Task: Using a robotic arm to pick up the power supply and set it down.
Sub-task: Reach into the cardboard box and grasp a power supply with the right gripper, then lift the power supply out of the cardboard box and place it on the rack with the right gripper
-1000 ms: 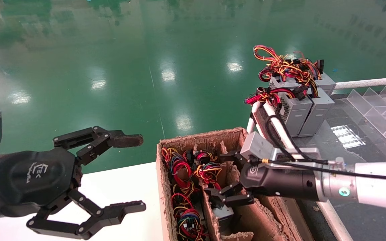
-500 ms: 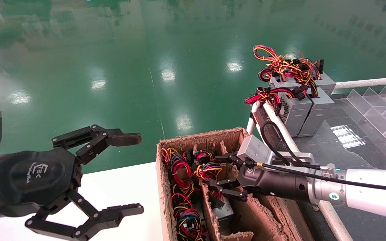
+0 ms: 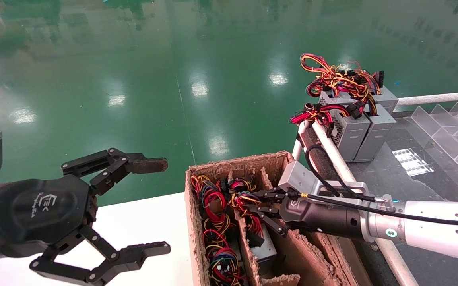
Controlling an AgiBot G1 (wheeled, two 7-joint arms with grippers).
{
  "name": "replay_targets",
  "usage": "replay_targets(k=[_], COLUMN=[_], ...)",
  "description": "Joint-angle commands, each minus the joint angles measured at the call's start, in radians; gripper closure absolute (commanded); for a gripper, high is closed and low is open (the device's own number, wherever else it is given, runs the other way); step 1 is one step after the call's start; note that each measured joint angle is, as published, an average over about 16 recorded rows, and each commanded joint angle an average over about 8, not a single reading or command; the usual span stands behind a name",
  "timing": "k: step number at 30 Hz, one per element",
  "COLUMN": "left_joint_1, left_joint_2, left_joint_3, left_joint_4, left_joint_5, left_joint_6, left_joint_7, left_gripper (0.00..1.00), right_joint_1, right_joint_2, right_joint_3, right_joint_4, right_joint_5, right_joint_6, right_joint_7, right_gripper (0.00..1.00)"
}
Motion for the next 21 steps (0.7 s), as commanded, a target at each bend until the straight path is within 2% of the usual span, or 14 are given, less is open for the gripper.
replay_targets(k=[1, 11, 21], left_joint_1=[0.000, 0.000, 0.000], left_joint_2=[0.000, 0.000, 0.000], left_joint_3=[0.000, 0.000, 0.000], left_joint_4=[0.000, 0.000, 0.000], left_joint_5=[0.000, 0.000, 0.000], left_joint_6=[0.000, 0.000, 0.000], left_joint_7=[0.000, 0.000, 0.000], left_gripper=[0.00, 0.00, 0.00], right_joint_1=[0.001, -0.033, -0.003], right_joint_2=[-0.001, 0.088, 0.204], right_joint_3=[0.000, 0.081, 0.233], right_joint_4=[-0.003, 0.099, 0.118], right_joint_5=[0.000, 0.114, 0.302], right_joint_6=[0.000, -0.003, -0.037], right_joint_7=[-0.002, -0.020, -0.079], right_gripper=[1.00, 1.00, 1.00])
